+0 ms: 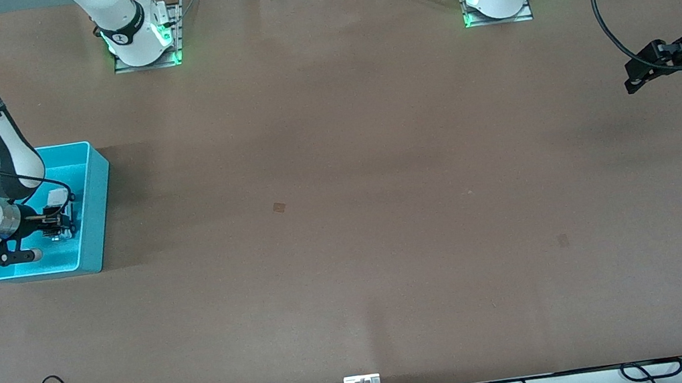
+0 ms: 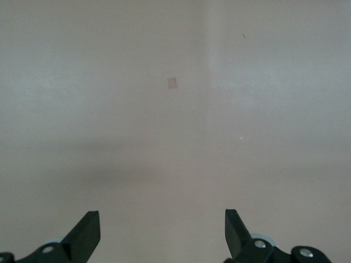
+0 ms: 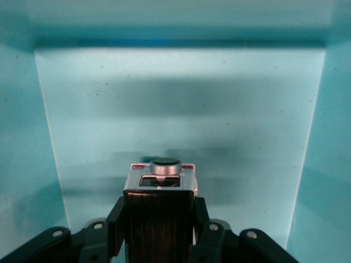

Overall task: Wind and store white jeep toy
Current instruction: 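Lower the held jeep into the turquoise bin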

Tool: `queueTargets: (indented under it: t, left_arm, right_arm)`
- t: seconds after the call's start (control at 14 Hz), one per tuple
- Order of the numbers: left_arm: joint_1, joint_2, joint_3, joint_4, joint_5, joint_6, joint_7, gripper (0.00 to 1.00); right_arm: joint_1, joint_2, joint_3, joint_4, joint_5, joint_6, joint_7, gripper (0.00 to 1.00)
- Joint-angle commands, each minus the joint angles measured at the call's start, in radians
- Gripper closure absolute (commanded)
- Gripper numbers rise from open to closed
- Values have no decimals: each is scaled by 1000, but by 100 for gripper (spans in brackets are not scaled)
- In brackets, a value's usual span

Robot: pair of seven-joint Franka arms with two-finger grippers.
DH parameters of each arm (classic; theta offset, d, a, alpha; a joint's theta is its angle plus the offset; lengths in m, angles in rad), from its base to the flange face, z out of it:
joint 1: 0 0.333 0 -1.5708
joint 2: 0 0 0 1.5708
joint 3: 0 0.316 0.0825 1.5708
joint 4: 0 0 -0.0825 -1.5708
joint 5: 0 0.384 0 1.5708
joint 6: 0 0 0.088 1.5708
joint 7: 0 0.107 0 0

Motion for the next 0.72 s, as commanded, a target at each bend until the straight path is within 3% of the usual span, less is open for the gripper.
queueTargets:
  t: [0.0, 0.5, 0.57, 0.64]
  left_arm:
    - [2, -19, 2, -15, -21, 3, -7, 0]
    - [2, -19, 2, -14, -21, 4, -7, 0]
    - [2, -19, 2, -14, -21, 6, -7, 0]
    - [2, -19, 2, -14, -21, 6, -7, 0]
  right_arm:
    - [-9, -11, 11, -20, 8, 8, 10, 100]
    - [-9, -11, 15, -30, 28, 2, 11, 100]
    - [-9, -11, 15, -30, 28, 2, 11, 97]
    - [-9, -8, 15, -30, 28, 2, 11, 86]
